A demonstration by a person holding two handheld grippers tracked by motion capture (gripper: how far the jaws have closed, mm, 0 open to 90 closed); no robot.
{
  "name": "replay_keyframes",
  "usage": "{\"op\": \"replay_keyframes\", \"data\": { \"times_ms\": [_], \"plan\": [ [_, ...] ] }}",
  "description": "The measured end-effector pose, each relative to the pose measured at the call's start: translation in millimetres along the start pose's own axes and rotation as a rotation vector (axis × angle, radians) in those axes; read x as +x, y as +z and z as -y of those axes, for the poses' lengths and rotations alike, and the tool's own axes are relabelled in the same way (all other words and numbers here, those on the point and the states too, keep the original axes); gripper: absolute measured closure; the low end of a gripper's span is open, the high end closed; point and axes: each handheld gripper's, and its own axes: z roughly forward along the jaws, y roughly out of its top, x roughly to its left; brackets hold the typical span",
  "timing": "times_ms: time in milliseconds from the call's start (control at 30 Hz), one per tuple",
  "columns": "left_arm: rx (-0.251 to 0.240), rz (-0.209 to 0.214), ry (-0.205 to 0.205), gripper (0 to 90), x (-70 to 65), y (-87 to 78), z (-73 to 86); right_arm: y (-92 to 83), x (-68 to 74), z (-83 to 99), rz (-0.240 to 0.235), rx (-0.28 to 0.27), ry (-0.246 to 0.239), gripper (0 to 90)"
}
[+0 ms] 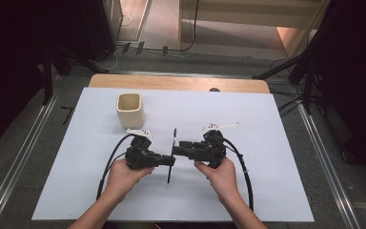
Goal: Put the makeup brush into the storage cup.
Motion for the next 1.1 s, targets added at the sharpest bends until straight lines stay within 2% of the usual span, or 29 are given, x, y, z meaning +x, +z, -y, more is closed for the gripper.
{"op": "replay_keyframes", "data": {
  "times_ms": [167,300,500,600,667,700,733,867,967,1033,1100],
  "plan": [
    [-0.001,-0.003,0.0,85.0,1.7,-3.4,-0.6,-5.8,-1.8,-1.3,-0.015,-0.011,-0.005,49.5],
    [-0.002,-0.002,-0.004,85.0,2.2,-5.2,-1.1,-9.8,-1.7,-1.9,0.034,-0.013,-0.052,44.9],
    [0.003,-0.007,-0.002,85.0,2.3,-6.1,-1.4,-15.6,-3.7,-1.3,0.076,-0.008,-0.097,39.2],
    [0.002,-0.009,0.0,85.0,2.2,-6.5,-1.5,-18.6,-4.8,0.2,0.116,-0.004,-0.145,35.9],
    [0.007,-0.011,0.001,85.0,2.2,-7.0,-1.9,-19.6,-4.6,0.8,0.123,0.004,-0.156,35.1],
    [0.004,-0.008,0.001,85.0,2.6,-7.4,-2.7,-20.9,-4.8,2.7,0.153,0.01,-0.191,33.5],
    [0.003,-0.006,-0.003,85.0,2.8,-7.6,-3.2,-21.5,-5.1,3.8,0.164,0.019,-0.203,32.0],
    [0.007,-0.003,0.001,85.0,3.9,-8.0,-4.8,-22.3,-7.9,9.2,0.164,0.04,-0.204,28.3],
    [0.008,-0.004,0.003,85.0,2.8,-7.2,-5.9,-27.0,-15.0,14.1,0.134,0.047,-0.186,28.2],
    [0.014,-0.011,0.006,85.0,2.3,-6.9,-5.3,-28.8,-15.7,13.8,0.131,0.036,-0.225,27.1],
    [0.014,-0.01,0.007,85.0,2.2,-7.0,-5.2,-29.7,-15.0,13.6,0.141,0.035,-0.238,26.2]
  ]
}}
